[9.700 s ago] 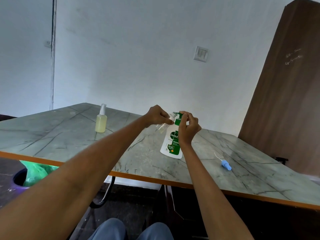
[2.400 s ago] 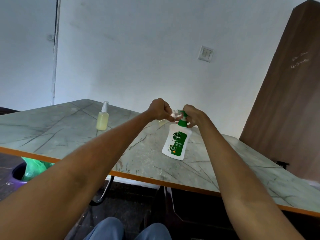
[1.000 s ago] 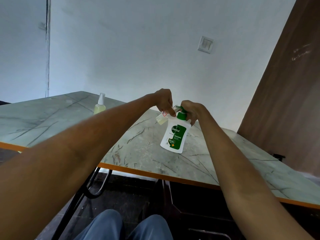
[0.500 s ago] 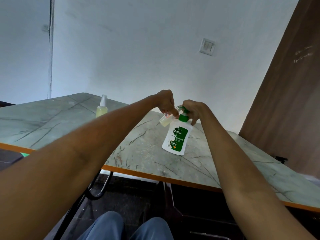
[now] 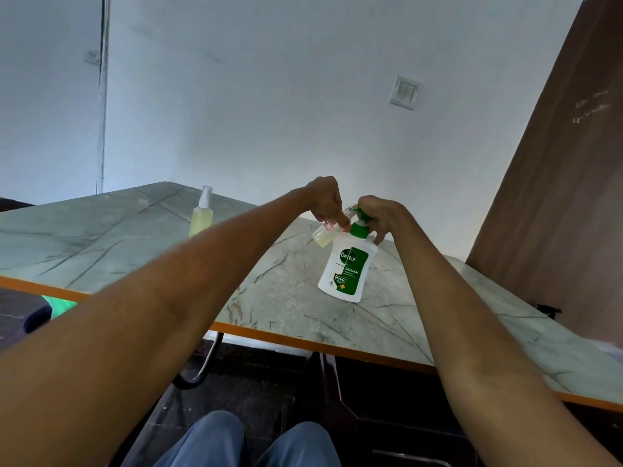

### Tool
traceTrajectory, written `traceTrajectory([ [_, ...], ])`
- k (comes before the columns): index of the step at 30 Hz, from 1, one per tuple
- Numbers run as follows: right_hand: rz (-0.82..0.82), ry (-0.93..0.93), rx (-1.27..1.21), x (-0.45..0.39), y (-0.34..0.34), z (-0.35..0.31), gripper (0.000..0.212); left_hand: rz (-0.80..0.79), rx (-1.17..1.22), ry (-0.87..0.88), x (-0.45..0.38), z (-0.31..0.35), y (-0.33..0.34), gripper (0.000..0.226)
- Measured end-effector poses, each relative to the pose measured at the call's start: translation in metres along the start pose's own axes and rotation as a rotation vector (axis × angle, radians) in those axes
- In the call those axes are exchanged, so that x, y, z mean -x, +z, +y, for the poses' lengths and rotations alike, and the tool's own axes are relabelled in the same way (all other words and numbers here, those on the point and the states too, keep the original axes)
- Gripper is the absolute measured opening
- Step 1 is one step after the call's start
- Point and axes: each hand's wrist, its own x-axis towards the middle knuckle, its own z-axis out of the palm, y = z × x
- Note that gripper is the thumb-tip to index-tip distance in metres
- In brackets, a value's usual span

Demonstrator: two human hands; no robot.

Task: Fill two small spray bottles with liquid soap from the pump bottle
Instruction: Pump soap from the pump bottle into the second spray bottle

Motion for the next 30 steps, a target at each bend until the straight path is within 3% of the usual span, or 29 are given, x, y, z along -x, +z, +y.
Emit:
traceTrajectory([
  [30, -0.003, 0.010, -0.065, -0.016, 0.002, 0.008, 0.030, -0.023, 0.005, 0.001, -0.003, -0.003, 0.003, 0.041],
])
